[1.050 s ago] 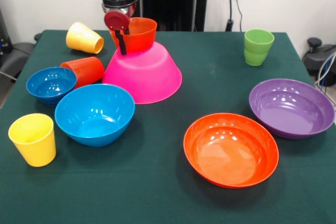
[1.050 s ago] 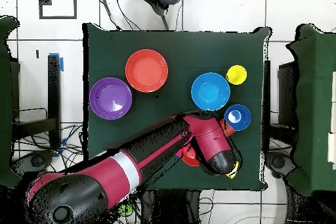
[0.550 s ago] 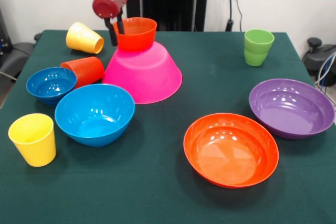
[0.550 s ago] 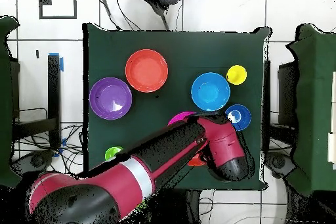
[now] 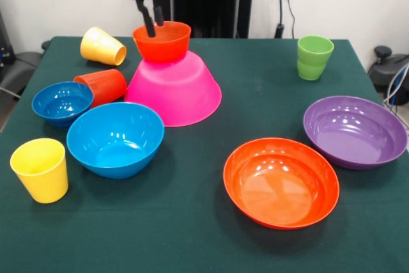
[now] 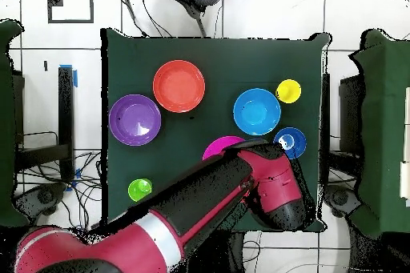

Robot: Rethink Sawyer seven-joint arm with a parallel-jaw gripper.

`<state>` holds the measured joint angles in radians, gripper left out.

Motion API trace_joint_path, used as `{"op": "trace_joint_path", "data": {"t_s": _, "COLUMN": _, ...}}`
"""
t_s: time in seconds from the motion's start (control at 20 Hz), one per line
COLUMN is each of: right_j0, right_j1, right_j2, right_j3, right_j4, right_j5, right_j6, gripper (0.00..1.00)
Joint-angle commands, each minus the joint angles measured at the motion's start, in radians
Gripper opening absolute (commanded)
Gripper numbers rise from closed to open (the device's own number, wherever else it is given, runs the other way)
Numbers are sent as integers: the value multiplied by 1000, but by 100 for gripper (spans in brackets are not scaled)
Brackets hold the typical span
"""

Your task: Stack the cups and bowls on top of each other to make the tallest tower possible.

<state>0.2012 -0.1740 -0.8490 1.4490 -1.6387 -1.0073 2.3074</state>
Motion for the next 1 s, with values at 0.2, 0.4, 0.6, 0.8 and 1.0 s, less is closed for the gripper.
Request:
{"op": "trace_joint_path", "data": {"t_s": 0.2, "right_j0": 60, "right_j1": -4, "right_j2": 207, "right_j3": 75, "right_j4": 79, "right_j5": 64, "right_j6": 38, "gripper": 100}}
{"op": "trace_joint_path", "data": {"t_s": 0.4, "right_j0": 81, "right_j1": 53, "right_j2": 185, "right_j3": 58, "right_j4": 21, "right_j5": 76, "right_j6": 58, "gripper": 100}}
{"op": "trace_joint_path", "data": {"t_s": 0.6, "right_j0": 89, "right_j1": 84, "right_j2": 165, "right_j3": 56, "right_j4": -23, "right_j5": 63, "right_j6": 58, "gripper": 100}}
{"op": "trace_joint_path", "data": {"t_s": 0.8, "right_j0": 109, "right_j1": 128, "right_j2": 150, "right_j3": 55, "right_j4": -43, "right_j5": 93, "right_j6": 68, "gripper": 100}}
{"op": "trace_joint_path", "data": {"t_s": 1.0, "right_j0": 108, "right_j1": 127, "right_j2": 148, "right_j3": 58, "right_j4": -39, "right_j5": 90, "right_j6": 40, "gripper": 100}}
